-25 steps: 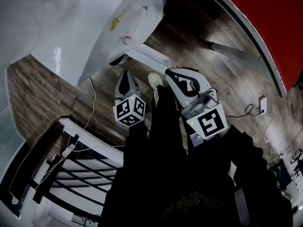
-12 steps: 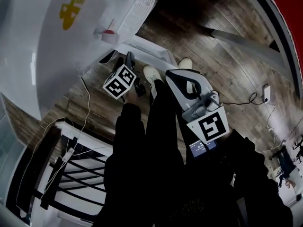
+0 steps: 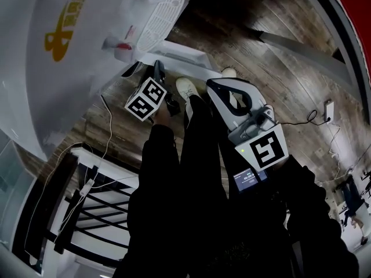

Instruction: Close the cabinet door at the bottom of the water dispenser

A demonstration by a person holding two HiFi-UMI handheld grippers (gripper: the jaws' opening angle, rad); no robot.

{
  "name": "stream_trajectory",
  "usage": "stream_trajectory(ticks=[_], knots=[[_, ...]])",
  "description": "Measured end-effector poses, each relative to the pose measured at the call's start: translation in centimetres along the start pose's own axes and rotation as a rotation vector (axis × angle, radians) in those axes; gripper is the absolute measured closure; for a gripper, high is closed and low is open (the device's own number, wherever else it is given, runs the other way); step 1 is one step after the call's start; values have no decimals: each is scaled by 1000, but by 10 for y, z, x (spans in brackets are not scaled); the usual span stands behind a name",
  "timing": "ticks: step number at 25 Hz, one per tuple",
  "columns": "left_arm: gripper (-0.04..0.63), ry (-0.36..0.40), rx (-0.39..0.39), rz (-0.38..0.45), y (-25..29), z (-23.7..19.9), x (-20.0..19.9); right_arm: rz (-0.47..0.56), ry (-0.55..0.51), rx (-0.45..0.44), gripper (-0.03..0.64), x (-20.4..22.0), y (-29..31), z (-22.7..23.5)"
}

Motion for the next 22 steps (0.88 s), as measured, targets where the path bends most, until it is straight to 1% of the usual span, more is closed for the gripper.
stream_trajectory(ticks=[5, 11, 14, 18, 21, 22], knots=[[463, -138, 37, 21, 3, 6, -2, -22, -5, -18, 618, 7, 0, 3], [463, -316, 118, 14, 10, 13, -9, -22, 12, -10, 618, 7, 1, 8], [492, -385, 160, 6, 15, 17, -14, -23, 15, -16, 618, 6, 3, 8], [502, -399, 213, 14, 22, 28, -26, -24, 24, -10, 618, 7, 6, 8], [502, -391, 246, 80, 25, 36, -38, -39, 22, -16, 618, 10, 6, 6], [524, -381, 253, 100, 26, 40, -41, -43, 19, -19, 618, 11, 6, 5]])
Point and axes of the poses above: the fingertips, and each gripper's own axes: y forward along the fingers, z to its right, x out of its underside, the point moved 2 cm from there along -y, backward along the fingers, and after that the axes turned 11 degrees about -z, right-handed, at the moved point
